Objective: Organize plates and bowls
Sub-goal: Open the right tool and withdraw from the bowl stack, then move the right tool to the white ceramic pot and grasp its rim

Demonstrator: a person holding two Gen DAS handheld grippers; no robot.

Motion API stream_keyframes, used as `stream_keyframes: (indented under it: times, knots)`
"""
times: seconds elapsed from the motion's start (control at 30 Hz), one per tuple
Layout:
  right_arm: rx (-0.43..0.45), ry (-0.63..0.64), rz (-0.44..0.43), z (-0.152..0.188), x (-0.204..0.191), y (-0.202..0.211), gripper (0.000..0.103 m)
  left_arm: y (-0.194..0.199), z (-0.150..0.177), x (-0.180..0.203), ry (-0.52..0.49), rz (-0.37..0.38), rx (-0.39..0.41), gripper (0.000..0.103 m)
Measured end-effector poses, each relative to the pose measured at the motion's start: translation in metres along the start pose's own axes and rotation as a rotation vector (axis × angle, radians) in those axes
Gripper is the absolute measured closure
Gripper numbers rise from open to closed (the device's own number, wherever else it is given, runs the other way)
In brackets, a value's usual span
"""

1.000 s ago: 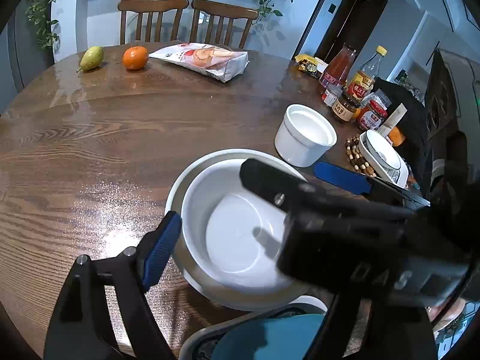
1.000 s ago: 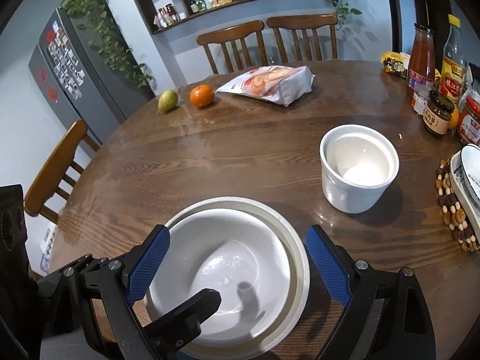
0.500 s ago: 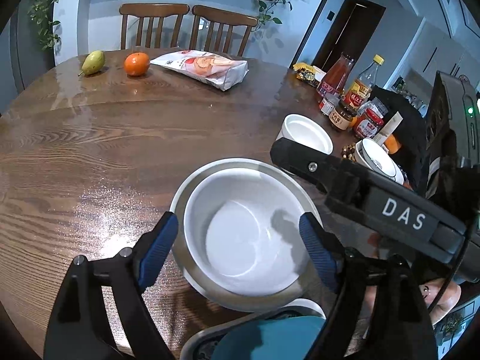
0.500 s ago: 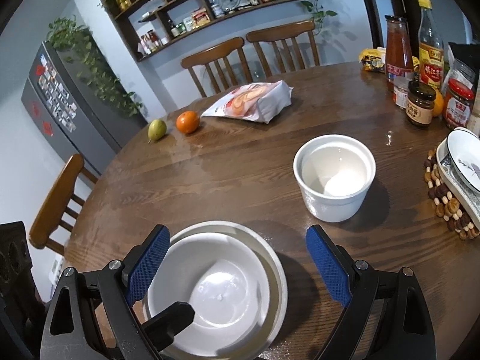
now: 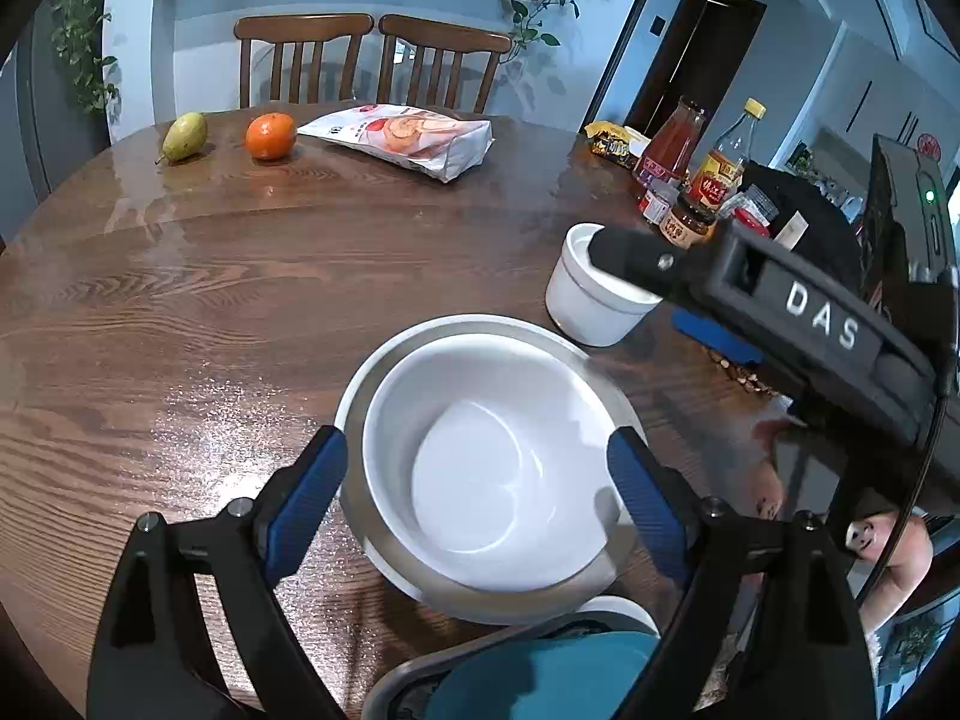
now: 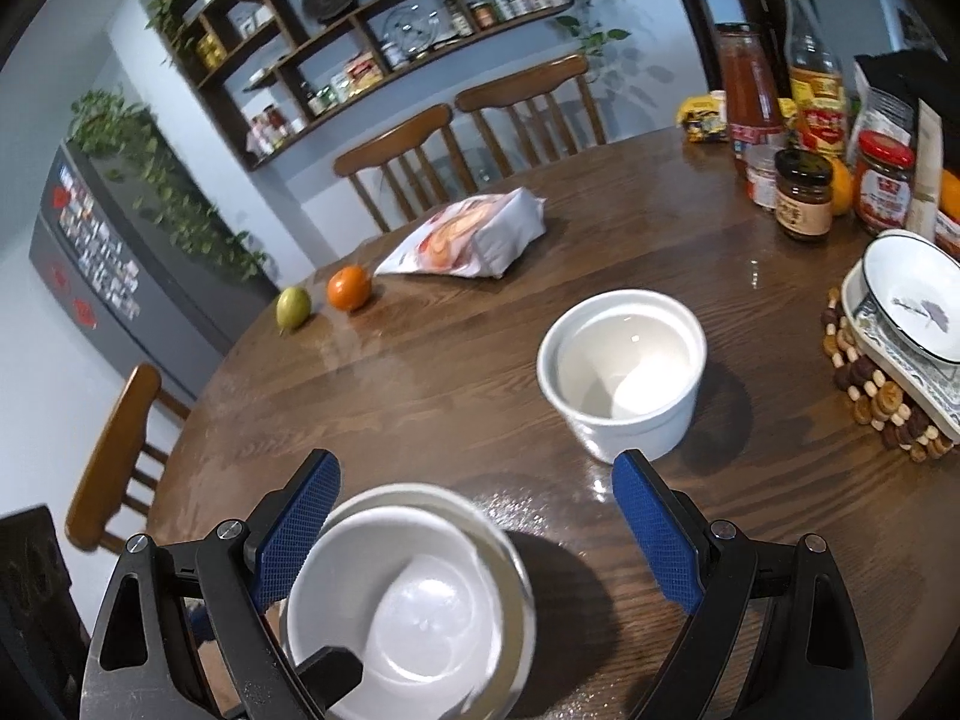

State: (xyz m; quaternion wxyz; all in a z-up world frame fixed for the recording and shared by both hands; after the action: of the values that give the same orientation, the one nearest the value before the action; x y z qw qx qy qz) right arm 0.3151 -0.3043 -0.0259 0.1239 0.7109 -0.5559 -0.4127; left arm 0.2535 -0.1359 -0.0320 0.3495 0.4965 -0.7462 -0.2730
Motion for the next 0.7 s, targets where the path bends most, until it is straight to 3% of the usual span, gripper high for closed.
stream_keyframes:
  times: [0.2,0.47,0.7]
  knots:
    - [0.039,-0.026,0.043,-0.005,0.011,0.001,0.01,0.0,-0.001,0.001,-0.017,-0.015,0.011,0.015]
    - [0.053,-0.071,-0.004,-0.011,0.018,0.002,0.01,-0.003,-0.008,0.007,-0.046,-0.032,0.009,0.015]
    - [0.09,-0.147,0.01,-0.02,0.042,0.009,0.01,0.002,-0.026,0.019,-0.078,-0.029,0.004,0.015]
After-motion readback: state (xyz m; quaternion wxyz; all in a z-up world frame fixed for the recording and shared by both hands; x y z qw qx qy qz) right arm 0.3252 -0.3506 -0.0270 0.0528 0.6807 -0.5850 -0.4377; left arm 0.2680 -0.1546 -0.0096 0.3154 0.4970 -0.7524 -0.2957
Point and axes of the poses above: each gripper's, at about its wrist camera, not at the fingertips, and y roughly against the way its jaws point, x to its right, z to its underside, the point moved 9 cm from there along -y, roughly the way its jaws point, and after that the axes turned 2 degrees about -x, right-handed, at the moved point
